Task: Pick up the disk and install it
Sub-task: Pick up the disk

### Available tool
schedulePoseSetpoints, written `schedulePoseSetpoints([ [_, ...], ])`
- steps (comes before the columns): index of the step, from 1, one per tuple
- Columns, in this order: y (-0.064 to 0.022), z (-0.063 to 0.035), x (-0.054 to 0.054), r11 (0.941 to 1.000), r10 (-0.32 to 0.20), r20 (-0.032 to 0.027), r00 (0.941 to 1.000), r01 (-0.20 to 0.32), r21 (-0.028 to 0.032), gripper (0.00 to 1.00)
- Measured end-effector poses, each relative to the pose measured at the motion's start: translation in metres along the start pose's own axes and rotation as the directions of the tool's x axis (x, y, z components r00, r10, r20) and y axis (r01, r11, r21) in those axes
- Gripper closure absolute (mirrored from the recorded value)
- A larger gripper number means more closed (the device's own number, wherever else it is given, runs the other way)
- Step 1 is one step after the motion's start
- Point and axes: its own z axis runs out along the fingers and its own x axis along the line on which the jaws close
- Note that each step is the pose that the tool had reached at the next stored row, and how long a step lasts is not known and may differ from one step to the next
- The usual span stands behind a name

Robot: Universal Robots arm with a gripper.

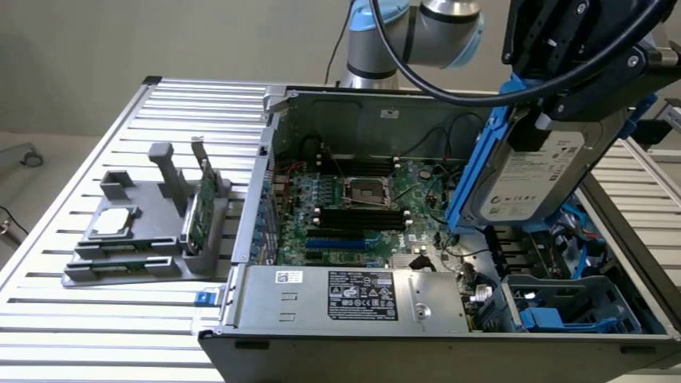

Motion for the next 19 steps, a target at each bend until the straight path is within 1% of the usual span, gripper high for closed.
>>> schedulePoseSetpoints([
  [4,-0.0099,-0.0004,0.004,1.0,0.0,0.0008,1.0,0.0,-0.0061,0.67],
  [6,-0.0125,-0.0005,0.007,1.0,0.0,0.0009,1.0,0.0,-0.0079,0.67],
  [12,-0.0122,0.0002,0.024,0.9999,0.003,0.0016,1.0,-0.003,-0.0121,0.67],
  [16,-0.0113,0.0011,0.034,0.9999,0.008,0.0018,1.0,-0.008,-0.0126,0.67],
  [19,-0.0128,0.0023,0.038,0.9999,0.011,0.0021,0.9999,-0.011,-0.0126,0.67],
])
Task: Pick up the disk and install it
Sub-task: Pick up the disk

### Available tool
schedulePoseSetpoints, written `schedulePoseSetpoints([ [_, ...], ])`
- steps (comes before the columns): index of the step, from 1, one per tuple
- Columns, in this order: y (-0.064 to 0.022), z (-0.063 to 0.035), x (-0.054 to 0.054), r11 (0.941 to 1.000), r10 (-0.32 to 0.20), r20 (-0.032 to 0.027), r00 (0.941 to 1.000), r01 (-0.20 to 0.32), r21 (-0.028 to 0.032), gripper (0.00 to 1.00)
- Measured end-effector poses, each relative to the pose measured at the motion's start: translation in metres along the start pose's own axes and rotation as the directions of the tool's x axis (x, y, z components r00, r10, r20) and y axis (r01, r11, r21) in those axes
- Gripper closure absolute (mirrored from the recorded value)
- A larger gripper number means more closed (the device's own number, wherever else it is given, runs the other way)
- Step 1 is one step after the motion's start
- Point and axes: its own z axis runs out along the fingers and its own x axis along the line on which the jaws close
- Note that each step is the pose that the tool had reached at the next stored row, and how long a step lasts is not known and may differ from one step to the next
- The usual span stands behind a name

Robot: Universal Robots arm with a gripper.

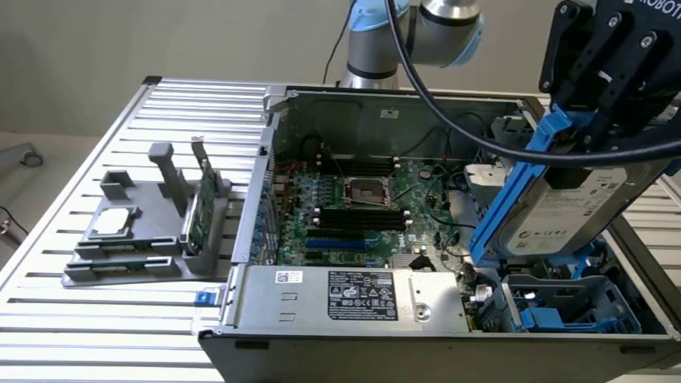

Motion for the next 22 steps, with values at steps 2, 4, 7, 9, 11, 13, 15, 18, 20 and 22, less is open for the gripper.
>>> schedulePoseSetpoints([
  [2,-0.005,0.0016,0.001,1.0,0.001,0.0002,1.0,-0.001,0.0,0.67],
  [4,-0.0135,0.0031,0.002,1.0,0.001,-0.0002,1.0,-0.001,0.0,0.67],
  [7,-0.0261,0.0063,0.003,1.0,0.002,-0.0002,1.0,-0.002,0.0,0.67],
  [9,-0.0292,0.0077,0.004,1.0,0.005,-0.0007,1.0,-0.005,-0.0001,0.67],
  [11,-0.0297,0.009,0.005,1.0,0.009,-0.0007,1.0,-0.009,-0.0002,0.67],
  [13,-0.0309,0.0105,0.005,0.9999,0.013,0.0,0.9999,-0.013,-0.0002,0.67],
  [15,-0.0339,0.0121,0.006,0.9999,0.016,-0.0001,0.9999,-0.016,-0.0003,0.67],
  [18,-0.0387,0.0143,0.007,0.9998,0.02,0.0001,0.9998,-0.02,-0.0004,0.67],
  [20,-0.0411,0.0155,0.007,0.9997,0.025,0.0001,0.9997,-0.025,-0.0004,0.67],
  [22,-0.0431,0.0163,0.008,0.9996,0.029,0.0,0.9996,-0.029,-0.0006,0.67],
])
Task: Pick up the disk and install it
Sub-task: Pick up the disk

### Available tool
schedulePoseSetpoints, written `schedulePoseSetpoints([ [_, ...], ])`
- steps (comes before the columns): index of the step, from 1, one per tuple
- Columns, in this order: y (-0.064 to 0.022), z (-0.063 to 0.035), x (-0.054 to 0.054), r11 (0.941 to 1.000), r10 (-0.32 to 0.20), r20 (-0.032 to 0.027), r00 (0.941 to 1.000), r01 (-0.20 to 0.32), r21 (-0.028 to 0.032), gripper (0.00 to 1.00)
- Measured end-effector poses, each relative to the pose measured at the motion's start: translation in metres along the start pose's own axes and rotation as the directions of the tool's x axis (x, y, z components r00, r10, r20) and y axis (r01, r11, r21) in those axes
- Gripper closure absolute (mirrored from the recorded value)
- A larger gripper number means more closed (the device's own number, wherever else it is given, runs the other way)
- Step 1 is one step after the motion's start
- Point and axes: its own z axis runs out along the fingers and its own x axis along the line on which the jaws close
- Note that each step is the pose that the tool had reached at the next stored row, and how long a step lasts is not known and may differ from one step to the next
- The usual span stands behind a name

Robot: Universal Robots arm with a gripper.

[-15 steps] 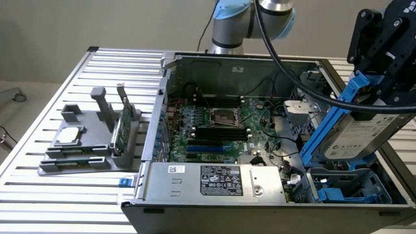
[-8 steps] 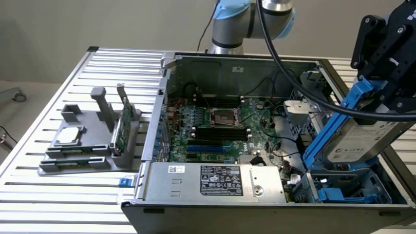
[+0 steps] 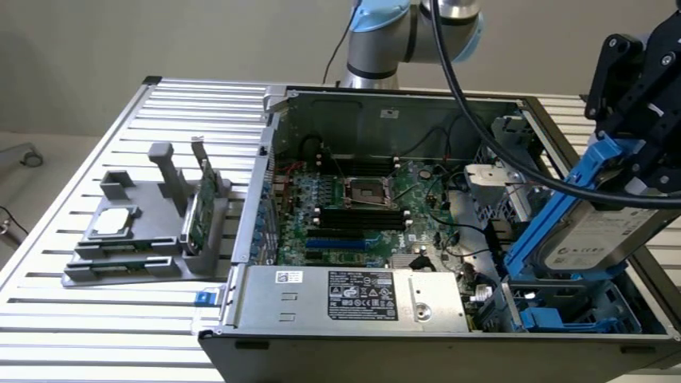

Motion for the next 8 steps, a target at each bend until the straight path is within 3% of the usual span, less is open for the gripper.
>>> schedulePoseSetpoints([
  [8,-0.0093,0.0047,0.0027,0.9999,0.015,0.0012,0.9999,-0.015,-0.0002,0.67],
])
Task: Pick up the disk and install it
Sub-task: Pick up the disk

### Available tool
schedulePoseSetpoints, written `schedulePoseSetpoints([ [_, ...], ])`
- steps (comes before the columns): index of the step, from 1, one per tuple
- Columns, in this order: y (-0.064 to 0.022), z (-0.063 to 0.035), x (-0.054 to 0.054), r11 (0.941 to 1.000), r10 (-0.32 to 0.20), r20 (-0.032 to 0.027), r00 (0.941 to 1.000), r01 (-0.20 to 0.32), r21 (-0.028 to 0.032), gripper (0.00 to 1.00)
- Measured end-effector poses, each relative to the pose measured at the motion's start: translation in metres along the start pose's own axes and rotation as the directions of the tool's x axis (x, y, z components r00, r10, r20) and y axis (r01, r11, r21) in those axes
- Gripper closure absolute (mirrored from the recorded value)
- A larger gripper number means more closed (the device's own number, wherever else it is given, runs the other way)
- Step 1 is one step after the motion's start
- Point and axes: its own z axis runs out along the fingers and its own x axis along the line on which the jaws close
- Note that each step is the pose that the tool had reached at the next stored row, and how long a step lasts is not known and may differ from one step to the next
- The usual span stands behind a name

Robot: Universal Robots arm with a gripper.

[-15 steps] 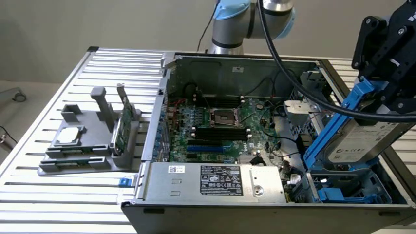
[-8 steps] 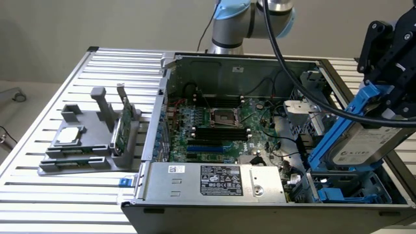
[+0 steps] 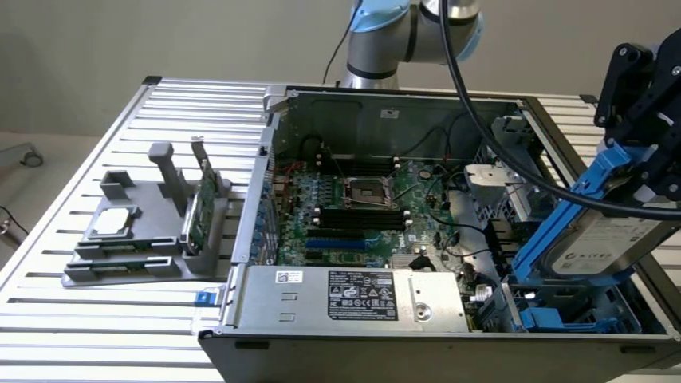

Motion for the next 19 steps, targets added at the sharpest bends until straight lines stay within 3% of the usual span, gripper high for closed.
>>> schedulePoseSetpoints([
  [10,-0.0003,0.0067,0.016,0.9998,0.018,0.0023,0.9998,-0.018,-0.0002,0.67],
  [13,-0.0002,0.0079,0.02,0.9998,0.019,0.0092,0.9998,-0.019,0.0002,0.67],
  [19,-0.0001,0.0095,0.022,0.9998,0.018,0.0286,0.9994,-0.018,0.0039,0.67],
])
